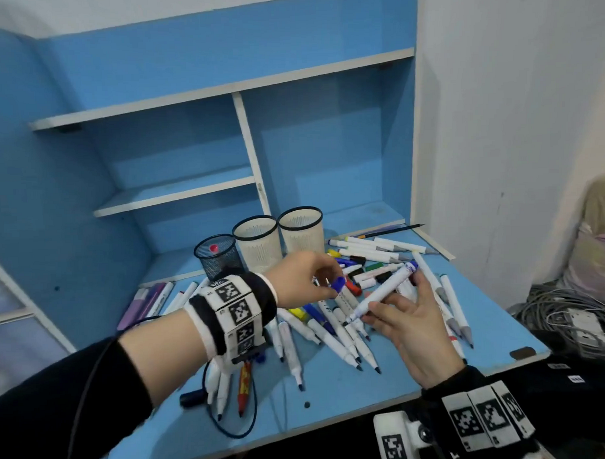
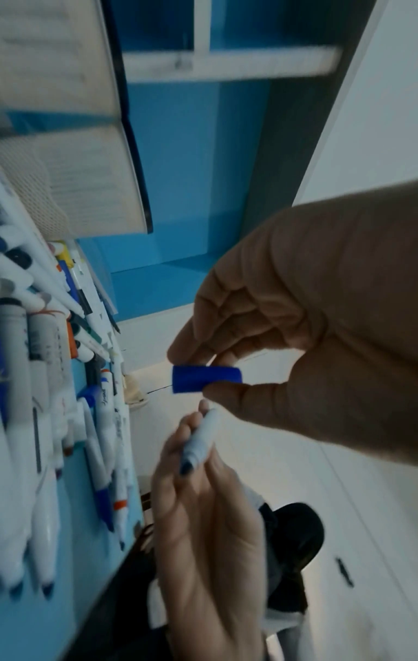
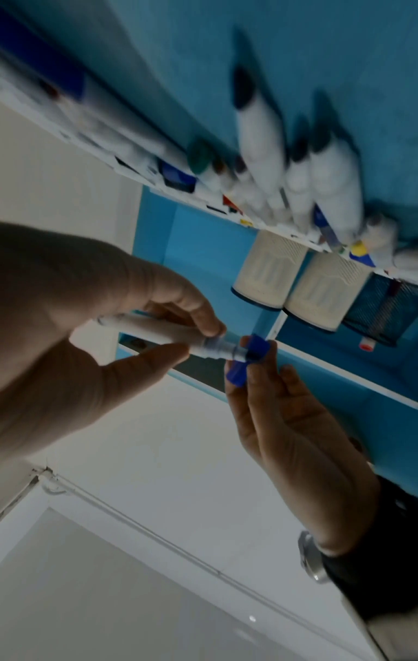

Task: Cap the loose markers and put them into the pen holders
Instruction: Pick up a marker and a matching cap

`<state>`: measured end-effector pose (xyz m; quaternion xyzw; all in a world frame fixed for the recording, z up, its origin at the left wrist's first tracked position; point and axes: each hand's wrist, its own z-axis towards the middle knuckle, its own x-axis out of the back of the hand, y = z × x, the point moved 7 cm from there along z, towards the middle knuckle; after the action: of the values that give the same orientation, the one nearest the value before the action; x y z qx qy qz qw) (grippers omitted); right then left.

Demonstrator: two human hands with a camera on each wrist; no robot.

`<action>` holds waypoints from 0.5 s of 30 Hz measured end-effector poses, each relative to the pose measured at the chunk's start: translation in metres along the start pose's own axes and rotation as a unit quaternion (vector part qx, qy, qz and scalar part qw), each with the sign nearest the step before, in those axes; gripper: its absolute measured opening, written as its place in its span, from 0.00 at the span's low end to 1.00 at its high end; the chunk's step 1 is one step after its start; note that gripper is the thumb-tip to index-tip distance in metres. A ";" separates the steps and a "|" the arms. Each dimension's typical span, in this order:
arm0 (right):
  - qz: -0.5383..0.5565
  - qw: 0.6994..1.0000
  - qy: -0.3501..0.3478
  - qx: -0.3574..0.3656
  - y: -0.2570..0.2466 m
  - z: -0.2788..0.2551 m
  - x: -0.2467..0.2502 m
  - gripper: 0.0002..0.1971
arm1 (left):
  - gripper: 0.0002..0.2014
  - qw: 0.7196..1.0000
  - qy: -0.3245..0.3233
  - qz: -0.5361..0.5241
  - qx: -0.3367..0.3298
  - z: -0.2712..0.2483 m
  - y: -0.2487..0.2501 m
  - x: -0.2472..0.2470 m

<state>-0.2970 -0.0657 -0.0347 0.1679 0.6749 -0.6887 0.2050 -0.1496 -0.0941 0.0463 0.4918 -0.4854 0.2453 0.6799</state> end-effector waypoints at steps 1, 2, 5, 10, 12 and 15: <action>0.010 1.000 -0.009 0.006 -0.001 -0.002 -0.006 0.47 | 0.09 0.999 0.017 -0.030 0.017 -0.010 -0.004 0.006; 0.021 1.000 -0.018 0.010 -0.001 -0.003 -0.013 0.50 | 0.10 0.996 0.036 -0.067 0.034 -0.020 -0.008 0.011; 0.046 0.998 -0.034 0.026 -0.005 -0.008 -0.030 0.61 | 0.15 0.974 0.103 -0.190 0.070 -0.052 -0.017 0.024; 0.052 0.994 -0.048 0.078 -0.014 -0.014 -0.051 0.49 | 0.08 0.901 0.183 -0.379 0.110 -0.091 -0.028 0.027; 0.067 0.992 -0.049 0.091 -0.017 -0.018 -0.058 0.43 | 0.07 0.869 0.207 -0.435 0.111 -0.100 -0.032 0.025; 0.102 0.990 -0.037 0.094 -0.016 -0.023 -0.063 0.38 | 0.08 0.825 0.229 -0.504 0.111 -0.109 -0.036 0.019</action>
<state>-0.2519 -0.0392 0.0109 0.2289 0.5786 -0.7300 0.2828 -0.0672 -0.0120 0.0427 0.6699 0.0305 0.0262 0.7414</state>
